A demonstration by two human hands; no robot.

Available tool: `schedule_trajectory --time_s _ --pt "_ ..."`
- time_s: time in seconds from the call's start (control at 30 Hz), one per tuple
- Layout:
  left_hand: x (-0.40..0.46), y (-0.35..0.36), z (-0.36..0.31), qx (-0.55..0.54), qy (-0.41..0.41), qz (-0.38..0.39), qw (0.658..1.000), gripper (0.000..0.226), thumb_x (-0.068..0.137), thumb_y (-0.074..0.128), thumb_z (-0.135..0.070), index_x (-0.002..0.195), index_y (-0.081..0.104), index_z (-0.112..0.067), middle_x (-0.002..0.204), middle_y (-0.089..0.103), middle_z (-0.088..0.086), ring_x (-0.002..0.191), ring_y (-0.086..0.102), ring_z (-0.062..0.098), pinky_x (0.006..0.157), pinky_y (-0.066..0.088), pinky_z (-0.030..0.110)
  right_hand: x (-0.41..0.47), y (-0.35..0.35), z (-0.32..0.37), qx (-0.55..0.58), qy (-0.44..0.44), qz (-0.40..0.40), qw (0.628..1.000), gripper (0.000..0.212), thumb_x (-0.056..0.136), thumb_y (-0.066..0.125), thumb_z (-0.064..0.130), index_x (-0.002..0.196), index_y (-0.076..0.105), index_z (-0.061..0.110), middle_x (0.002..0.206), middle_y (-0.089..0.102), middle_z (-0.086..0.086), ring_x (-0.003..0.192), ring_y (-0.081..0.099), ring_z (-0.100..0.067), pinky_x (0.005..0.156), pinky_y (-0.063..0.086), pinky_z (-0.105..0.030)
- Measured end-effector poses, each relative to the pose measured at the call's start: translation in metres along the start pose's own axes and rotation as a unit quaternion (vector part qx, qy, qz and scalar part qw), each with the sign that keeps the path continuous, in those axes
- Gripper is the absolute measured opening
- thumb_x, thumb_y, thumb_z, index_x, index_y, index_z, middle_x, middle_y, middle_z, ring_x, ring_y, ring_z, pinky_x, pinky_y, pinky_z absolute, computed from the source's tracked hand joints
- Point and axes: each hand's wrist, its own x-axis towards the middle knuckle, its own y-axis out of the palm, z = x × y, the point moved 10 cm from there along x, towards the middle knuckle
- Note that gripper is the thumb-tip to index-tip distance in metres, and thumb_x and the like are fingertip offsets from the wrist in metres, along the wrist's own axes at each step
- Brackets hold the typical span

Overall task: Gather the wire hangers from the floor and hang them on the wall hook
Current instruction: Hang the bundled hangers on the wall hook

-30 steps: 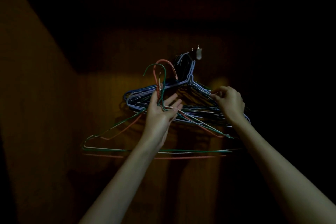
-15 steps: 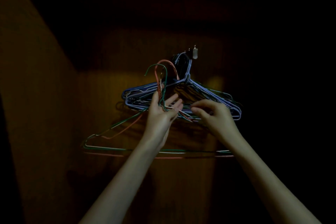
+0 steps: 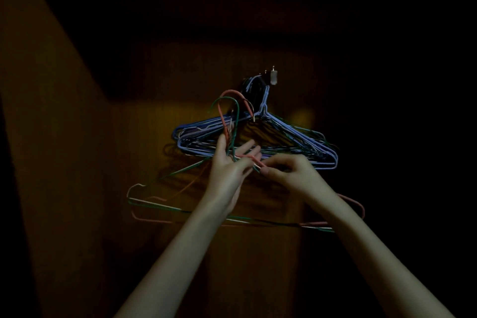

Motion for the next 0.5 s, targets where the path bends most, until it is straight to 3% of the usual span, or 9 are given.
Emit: schedule_trajectory --time_s 0.1,0.2,0.27,0.4,0.5 --pt "-0.002 -0.003 0.0 0.01 0.0 -0.002 1.0 0.084 0.088 0.046 0.015 0.15 0.009 -0.027 0.134 0.052 0.019 0.116 0.057 0.027 0.097 0.045 0.04 -0.004 0.0 0.003 0.043 0.0 -0.004 0.999 0.016 0.087 0.063 0.018 0.08 0.065 0.032 0.08 0.065 0.01 0.076 0.058 -0.002 0.073 0.045 -0.019" --pt "-0.002 -0.003 0.0 0.009 0.0 0.001 1.0 0.084 0.088 0.049 0.014 0.15 0.01 -0.028 0.135 0.05 0.019 0.108 0.061 0.022 0.08 0.055 0.026 -0.006 0.0 0.002 0.078 0.011 -0.011 0.997 0.017 0.088 0.061 0.015 0.08 0.067 0.028 0.077 0.065 0.009 0.073 0.057 -0.002 0.069 0.044 -0.016" --pt "-0.003 -0.004 0.0 0.017 0.004 0.002 1.0 0.082 0.087 0.05 0.015 0.148 0.017 -0.028 0.133 0.052 0.017 0.104 0.063 0.019 0.076 0.055 0.021 -0.006 -0.001 0.001 0.09 0.017 -0.023 0.996 0.018 0.089 0.06 0.013 0.08 0.067 0.027 0.076 0.065 0.008 0.072 0.058 -0.003 0.067 0.044 -0.017" --pt "-0.006 -0.009 0.0 0.024 0.012 -0.005 1.0 0.081 0.085 0.055 0.014 0.146 0.025 -0.03 0.132 0.053 0.014 0.112 0.059 0.015 0.085 0.053 0.023 -0.007 -0.021 -0.002 0.118 0.02 -0.09 0.989 0.022 0.09 0.058 0.011 0.076 0.066 0.027 0.071 0.064 0.009 0.063 0.059 0.003 0.056 0.044 -0.011" --pt "-0.006 -0.014 -0.003 0.003 0.011 -0.026 1.0 0.082 0.087 0.05 0.016 0.148 0.019 -0.028 0.138 0.045 0.022 0.113 0.059 0.021 0.092 0.051 0.027 -0.01 -0.032 -0.008 0.11 0.031 -0.095 0.989 0.018 0.09 0.058 0.012 0.079 0.067 0.023 0.077 0.065 0.001 0.071 0.062 -0.009 0.062 0.05 -0.023"
